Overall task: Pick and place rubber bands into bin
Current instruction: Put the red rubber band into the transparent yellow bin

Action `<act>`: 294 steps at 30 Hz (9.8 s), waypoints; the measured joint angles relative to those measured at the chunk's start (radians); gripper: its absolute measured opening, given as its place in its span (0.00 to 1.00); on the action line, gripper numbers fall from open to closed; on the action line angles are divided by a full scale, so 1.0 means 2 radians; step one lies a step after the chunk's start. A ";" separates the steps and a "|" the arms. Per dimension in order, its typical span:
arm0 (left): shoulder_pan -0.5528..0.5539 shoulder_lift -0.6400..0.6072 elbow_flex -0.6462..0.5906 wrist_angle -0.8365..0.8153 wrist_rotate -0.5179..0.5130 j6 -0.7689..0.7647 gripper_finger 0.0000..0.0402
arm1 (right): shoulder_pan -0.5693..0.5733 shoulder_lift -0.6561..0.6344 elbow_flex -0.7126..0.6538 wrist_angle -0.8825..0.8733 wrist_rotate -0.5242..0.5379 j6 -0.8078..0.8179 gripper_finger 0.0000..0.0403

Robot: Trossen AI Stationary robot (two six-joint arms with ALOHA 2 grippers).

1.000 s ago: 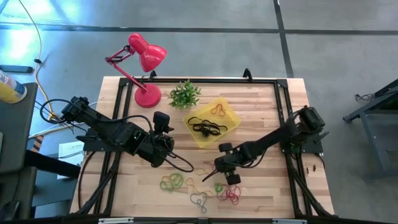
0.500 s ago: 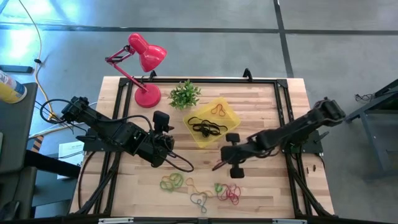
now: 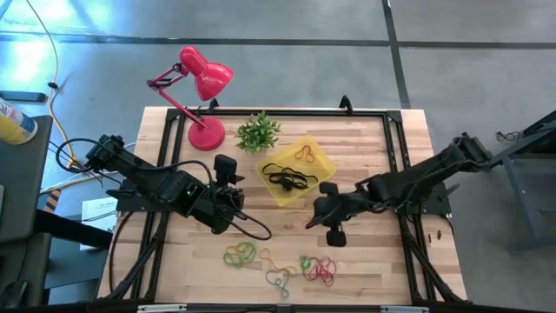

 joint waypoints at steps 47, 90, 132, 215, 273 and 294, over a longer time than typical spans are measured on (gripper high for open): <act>0.000 0.000 0.000 0.005 0.000 0.006 0.40 | 0.015 0.127 0.000 -0.026 -0.072 -0.004 0.21; 0.000 0.000 0.000 0.004 -0.002 0.009 0.40 | 0.032 0.223 0.001 0.019 -0.057 0.000 0.16; 0.000 0.000 0.000 0.011 -0.011 0.013 0.40 | -0.008 -0.081 -0.001 -0.037 0.193 0.032 0.00; 0.087 0.004 0.000 0.117 0.019 0.076 0.40 | -0.043 -0.078 0.000 -0.094 -0.008 0.067 0.37; 0.121 0.004 0.000 0.157 0.083 0.127 0.40 | 0.121 0.210 0.000 0.020 -0.008 0.114 0.21; 0.121 0.005 0.000 0.148 0.082 0.127 0.40 | 0.118 0.230 0.001 0.021 -0.031 0.110 0.04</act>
